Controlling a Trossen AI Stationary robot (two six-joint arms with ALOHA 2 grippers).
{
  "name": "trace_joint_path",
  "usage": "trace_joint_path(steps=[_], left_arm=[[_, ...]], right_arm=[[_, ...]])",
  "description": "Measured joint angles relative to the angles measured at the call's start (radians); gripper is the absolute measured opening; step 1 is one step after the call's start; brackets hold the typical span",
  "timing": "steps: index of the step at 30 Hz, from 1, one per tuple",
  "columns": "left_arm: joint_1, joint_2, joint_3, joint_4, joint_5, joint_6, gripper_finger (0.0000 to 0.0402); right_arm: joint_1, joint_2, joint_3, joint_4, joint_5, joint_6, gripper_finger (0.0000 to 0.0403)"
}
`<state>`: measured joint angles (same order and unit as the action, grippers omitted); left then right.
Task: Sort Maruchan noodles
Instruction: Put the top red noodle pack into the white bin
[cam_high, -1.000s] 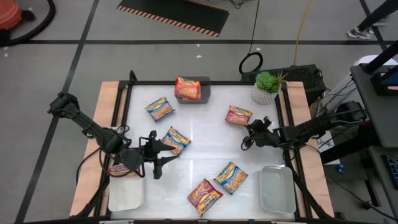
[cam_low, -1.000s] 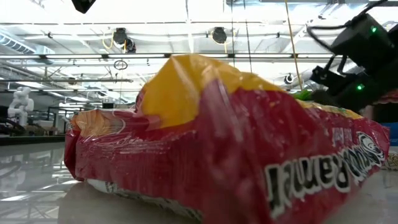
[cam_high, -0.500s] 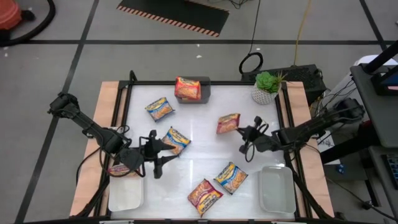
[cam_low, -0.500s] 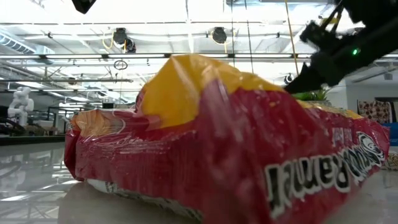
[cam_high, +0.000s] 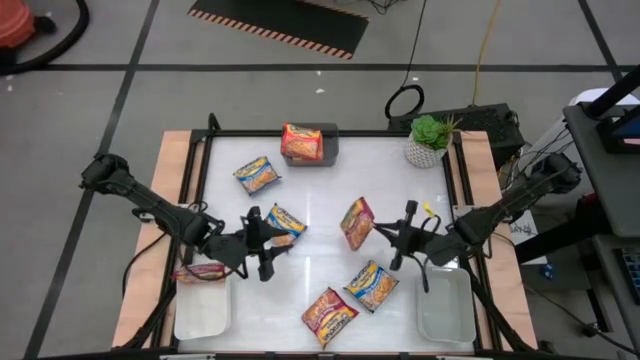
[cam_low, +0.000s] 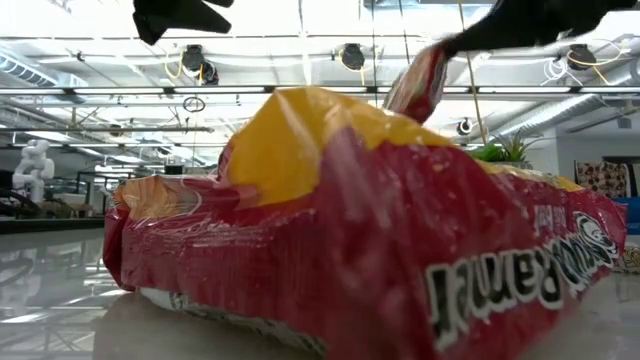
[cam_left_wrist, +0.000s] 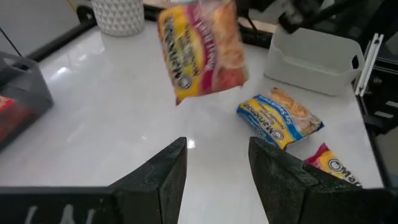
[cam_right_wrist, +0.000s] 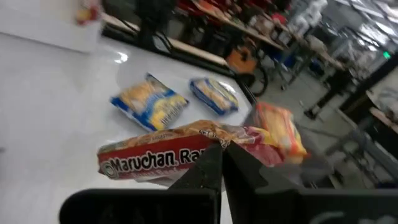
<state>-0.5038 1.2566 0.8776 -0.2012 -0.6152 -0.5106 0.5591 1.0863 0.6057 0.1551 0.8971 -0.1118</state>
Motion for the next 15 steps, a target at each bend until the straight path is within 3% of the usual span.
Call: trace_joint_path(steps=[6,15], left_arm=[[0.036,0.037,0.000,0.112,0.156,0.048,0.0177],[0.079,0.135,0.000,0.379,0.391,0.202,0.0177]], right_arm=[[0.070,0.000,0.031,0.038,0.049,-0.065,0.0000],[0.140,0.000,0.031,0.233,0.050,-0.237,0.0000]])
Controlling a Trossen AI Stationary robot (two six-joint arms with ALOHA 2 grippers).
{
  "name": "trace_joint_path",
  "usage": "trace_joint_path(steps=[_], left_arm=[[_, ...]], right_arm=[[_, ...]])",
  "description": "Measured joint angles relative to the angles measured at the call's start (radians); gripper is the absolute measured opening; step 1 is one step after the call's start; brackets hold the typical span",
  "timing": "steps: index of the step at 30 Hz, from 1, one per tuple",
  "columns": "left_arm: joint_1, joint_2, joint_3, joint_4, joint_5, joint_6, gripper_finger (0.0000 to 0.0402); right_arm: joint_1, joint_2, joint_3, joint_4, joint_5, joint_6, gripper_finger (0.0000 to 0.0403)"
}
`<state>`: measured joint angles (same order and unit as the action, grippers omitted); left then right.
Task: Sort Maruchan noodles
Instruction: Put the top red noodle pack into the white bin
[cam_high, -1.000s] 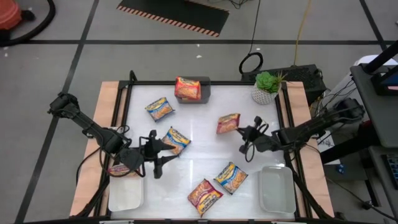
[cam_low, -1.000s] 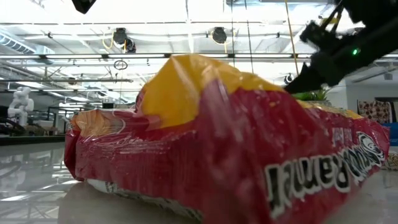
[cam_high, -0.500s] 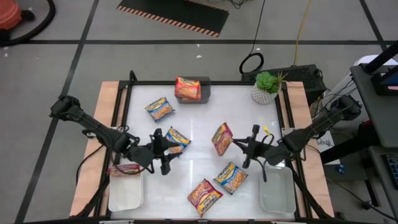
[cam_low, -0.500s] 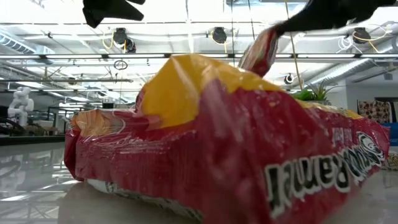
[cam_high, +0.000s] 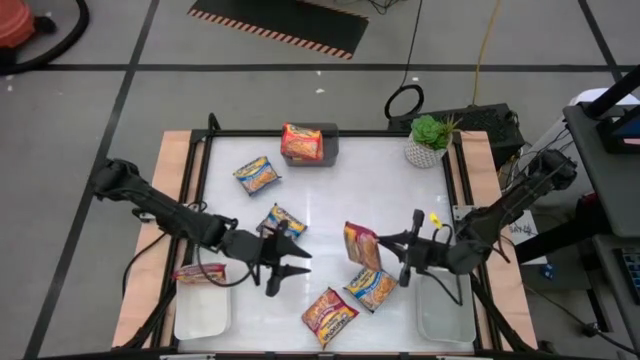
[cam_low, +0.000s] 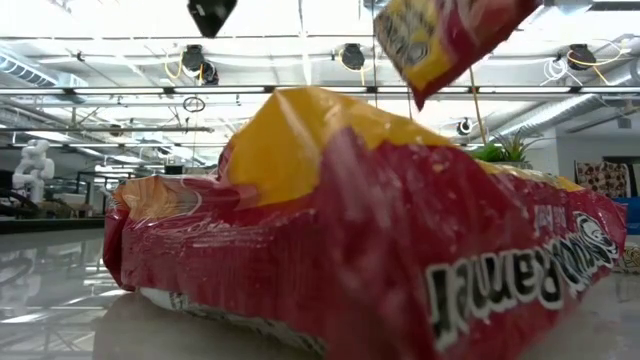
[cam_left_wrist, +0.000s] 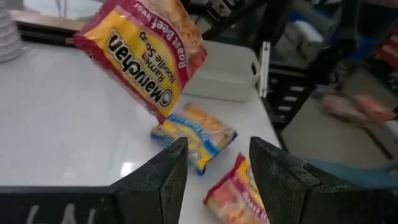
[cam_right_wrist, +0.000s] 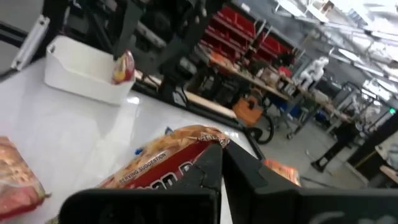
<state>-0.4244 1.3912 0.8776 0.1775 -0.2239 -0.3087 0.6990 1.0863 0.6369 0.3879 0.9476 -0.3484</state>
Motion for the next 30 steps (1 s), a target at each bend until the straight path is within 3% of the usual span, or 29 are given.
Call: trace_joint_path(steps=[10,17,25,30], left_arm=[[0.139,0.171,0.000,0.132,0.150,-0.032,0.0177],[0.185,0.318,0.000,0.454,0.387,0.040,0.0215],[0.201,0.424,0.000,0.660,0.338,0.088,0.0311],[0.202,0.424,-0.001,0.722,0.328,0.100,0.0332]], right_arm=[[0.031,0.000,0.000,0.035,0.053,-0.023,0.0000],[0.057,0.000,0.000,0.128,0.073,-0.092,0.0000],[0.116,0.000,0.000,0.224,0.160,-0.176,0.0000],[0.136,0.000,0.000,0.323,0.158,-0.233,0.0000]])
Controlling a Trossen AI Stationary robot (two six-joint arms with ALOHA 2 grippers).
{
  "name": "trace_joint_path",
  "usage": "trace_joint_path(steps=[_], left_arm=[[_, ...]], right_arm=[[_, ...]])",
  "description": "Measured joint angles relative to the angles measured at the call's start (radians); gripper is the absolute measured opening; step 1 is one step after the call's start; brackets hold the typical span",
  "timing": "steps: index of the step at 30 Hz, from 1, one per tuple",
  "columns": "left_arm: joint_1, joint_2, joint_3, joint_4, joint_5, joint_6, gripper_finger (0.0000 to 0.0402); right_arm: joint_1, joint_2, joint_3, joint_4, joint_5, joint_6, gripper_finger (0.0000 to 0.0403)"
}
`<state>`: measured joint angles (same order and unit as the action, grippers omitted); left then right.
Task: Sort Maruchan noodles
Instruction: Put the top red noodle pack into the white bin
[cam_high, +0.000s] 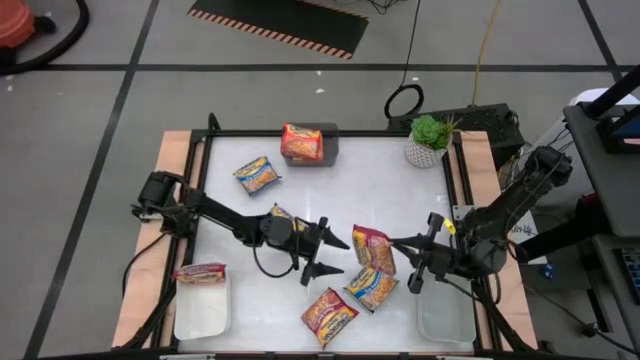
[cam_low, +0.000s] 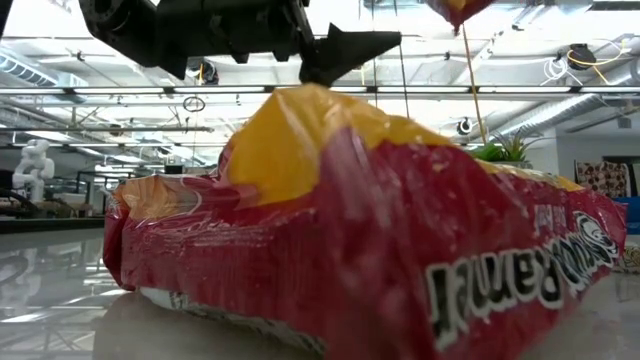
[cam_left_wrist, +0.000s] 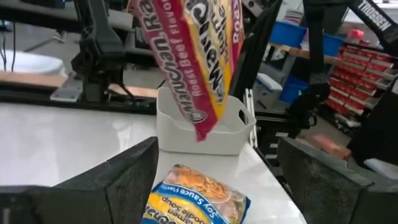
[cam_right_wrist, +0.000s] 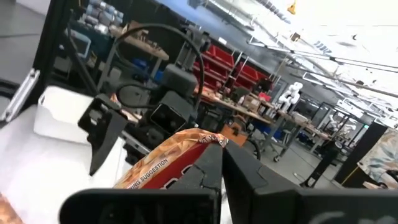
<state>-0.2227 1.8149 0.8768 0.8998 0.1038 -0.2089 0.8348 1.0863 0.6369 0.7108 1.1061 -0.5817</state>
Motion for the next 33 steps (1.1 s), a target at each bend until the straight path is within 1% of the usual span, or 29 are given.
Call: trace_joint_path(steps=[4,10,16,21,26,31,33], left_arm=[[0.000,0.001,0.000,0.047,0.032,0.017,0.0333],[0.018,0.000,0.000,0.052,0.044,0.003,0.0333],[0.033,0.000,0.000,0.076,0.053,-0.029,0.0333],[0.033,0.015,0.000,0.112,0.057,-0.036,0.0333],[0.031,0.015,0.000,0.120,0.060,-0.036,0.0333],[0.010,0.014,0.000,0.206,0.127,-0.017,0.0333],[-0.001,0.014,0.000,0.215,0.159,-0.004,0.0333]], right_arm=[[0.001,0.000,0.002,0.033,-0.002,-0.021,0.0000],[0.001,0.016,0.033,0.034,-0.006,-0.030,0.0000],[-0.011,0.079,0.089,0.034,-0.013,-0.061,0.0000],[-0.031,0.133,0.141,0.034,-0.063,-0.072,0.0000],[-0.035,0.178,0.188,0.033,-0.062,-0.103,0.0000],[-0.037,0.204,0.209,0.063,-0.063,-0.139,0.0000],[-0.037,0.213,0.209,0.081,-0.063,-0.156,0.0000]])
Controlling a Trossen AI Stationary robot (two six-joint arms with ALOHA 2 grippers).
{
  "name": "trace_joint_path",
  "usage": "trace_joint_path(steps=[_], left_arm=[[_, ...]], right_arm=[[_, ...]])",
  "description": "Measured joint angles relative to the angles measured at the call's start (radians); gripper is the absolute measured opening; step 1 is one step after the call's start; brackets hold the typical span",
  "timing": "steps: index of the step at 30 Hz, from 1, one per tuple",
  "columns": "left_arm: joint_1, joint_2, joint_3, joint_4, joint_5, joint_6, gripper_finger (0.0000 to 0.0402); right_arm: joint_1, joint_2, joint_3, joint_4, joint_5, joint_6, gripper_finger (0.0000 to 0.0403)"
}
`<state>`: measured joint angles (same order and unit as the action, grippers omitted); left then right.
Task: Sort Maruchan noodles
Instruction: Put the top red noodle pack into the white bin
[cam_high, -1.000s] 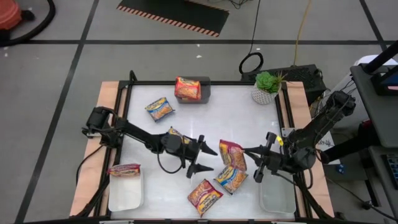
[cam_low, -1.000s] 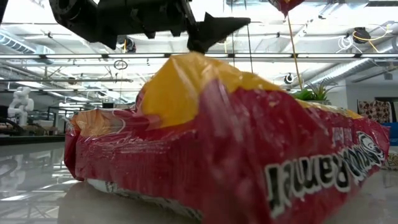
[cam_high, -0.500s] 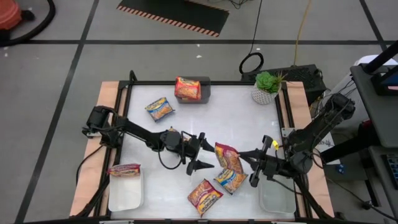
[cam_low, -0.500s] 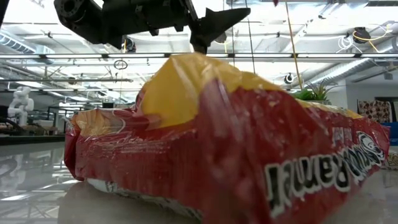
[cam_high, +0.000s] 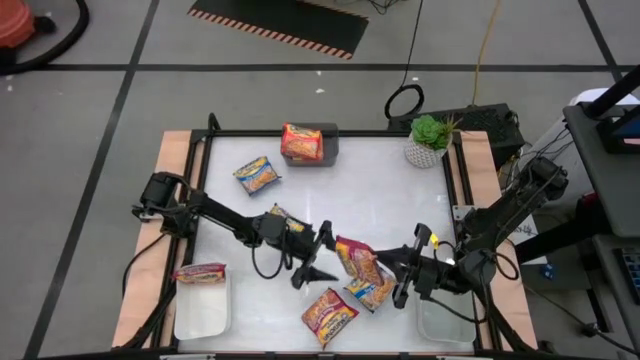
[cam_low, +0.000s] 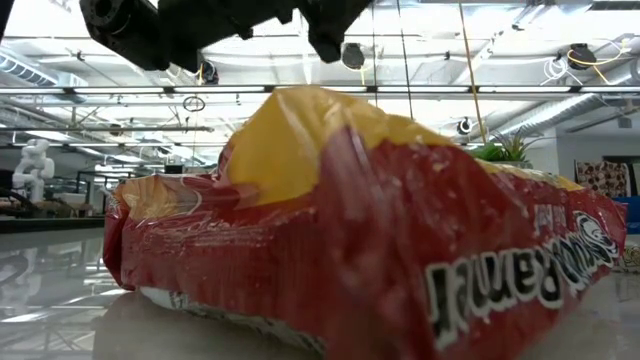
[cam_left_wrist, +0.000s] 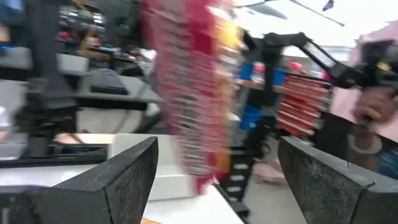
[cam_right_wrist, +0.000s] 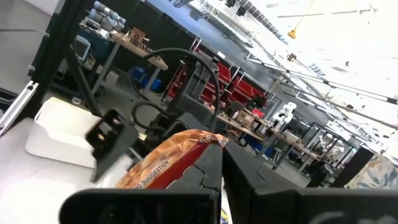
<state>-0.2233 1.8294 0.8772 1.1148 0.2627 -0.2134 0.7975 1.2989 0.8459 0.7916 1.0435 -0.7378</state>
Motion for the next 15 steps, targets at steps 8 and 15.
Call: trace_joint_path(steps=[8,15], left_arm=[[-0.018,0.000,0.014,0.013,-0.008,0.020,0.0333],[-0.023,0.056,0.030,0.050,-0.080,0.015,0.0333]], right_arm=[[-0.009,0.006,0.000,0.022,-0.001,-0.006,0.0000],[-0.035,0.005,0.000,0.020,-0.006,0.014,0.0000]])
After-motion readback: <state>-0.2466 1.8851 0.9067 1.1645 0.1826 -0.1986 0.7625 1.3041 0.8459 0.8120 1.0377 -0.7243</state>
